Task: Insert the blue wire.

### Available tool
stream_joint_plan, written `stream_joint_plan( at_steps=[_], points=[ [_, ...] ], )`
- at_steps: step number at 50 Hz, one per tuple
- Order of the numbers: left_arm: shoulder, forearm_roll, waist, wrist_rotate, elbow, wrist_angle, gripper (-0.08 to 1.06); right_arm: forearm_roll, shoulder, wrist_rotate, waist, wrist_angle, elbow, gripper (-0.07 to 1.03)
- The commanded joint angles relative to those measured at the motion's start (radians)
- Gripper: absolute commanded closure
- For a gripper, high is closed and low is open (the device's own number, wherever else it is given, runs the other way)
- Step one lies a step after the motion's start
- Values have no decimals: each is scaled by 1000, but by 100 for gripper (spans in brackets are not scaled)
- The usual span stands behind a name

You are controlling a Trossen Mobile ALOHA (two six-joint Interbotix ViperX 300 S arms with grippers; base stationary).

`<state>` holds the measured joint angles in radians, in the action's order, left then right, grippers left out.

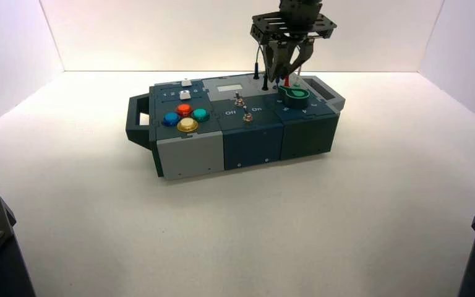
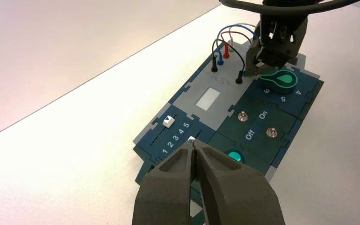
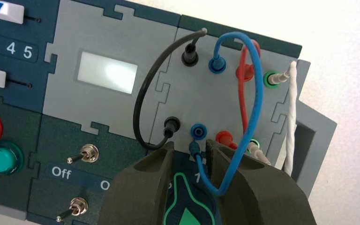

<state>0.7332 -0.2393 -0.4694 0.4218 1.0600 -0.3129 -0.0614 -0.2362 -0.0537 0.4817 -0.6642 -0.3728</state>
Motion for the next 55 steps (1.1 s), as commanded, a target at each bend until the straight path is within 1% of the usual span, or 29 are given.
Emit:
stream_joint_plan(
  at_steps=[1, 3, 11, 12, 14, 20, 26, 28, 33, 41, 46, 47, 55],
  points=[
    [0, 2, -2, 8, -17, 9, 101, 14, 17, 6, -5, 8, 31, 60],
    [0, 2, -2, 8, -17, 9, 101, 20, 17, 6, -6, 6, 31, 62],
    [-2, 2, -2, 9, -17, 9, 101, 20, 17, 6, -17, 3, 31, 65],
    [-3, 0, -3, 9, -17, 9, 101, 20, 17, 6, -17, 3, 31, 66],
    [-3, 0, -2, 9, -18, 9, 101, 26, 17, 6, -18, 2, 31, 71],
    [-5, 2, -3, 11, -18, 9, 101, 29, 15, 3, -18, 5, 32, 73],
    [-5, 2, -2, 11, -20, 9, 101, 31, 12, 6, -18, 14, 34, 79],
    [-5, 2, -2, 11, -20, 9, 101, 29, 11, 3, -18, 14, 35, 80],
    [-6, 0, -3, 9, -20, 9, 101, 29, 8, 6, -18, 14, 38, 82],
    [-8, -8, -3, 11, -29, -18, 101, 25, 8, 3, -18, 12, 38, 90],
    [-17, -14, -3, 9, -38, -40, 101, 20, 8, 6, -18, 8, 38, 93],
    [-25, -15, -3, 9, -43, -49, 101, 18, 9, 6, -18, 6, 38, 96],
    [-37, -20, -5, 9, -48, -61, 101, 11, 20, 3, -18, 3, 38, 97]
  ],
)
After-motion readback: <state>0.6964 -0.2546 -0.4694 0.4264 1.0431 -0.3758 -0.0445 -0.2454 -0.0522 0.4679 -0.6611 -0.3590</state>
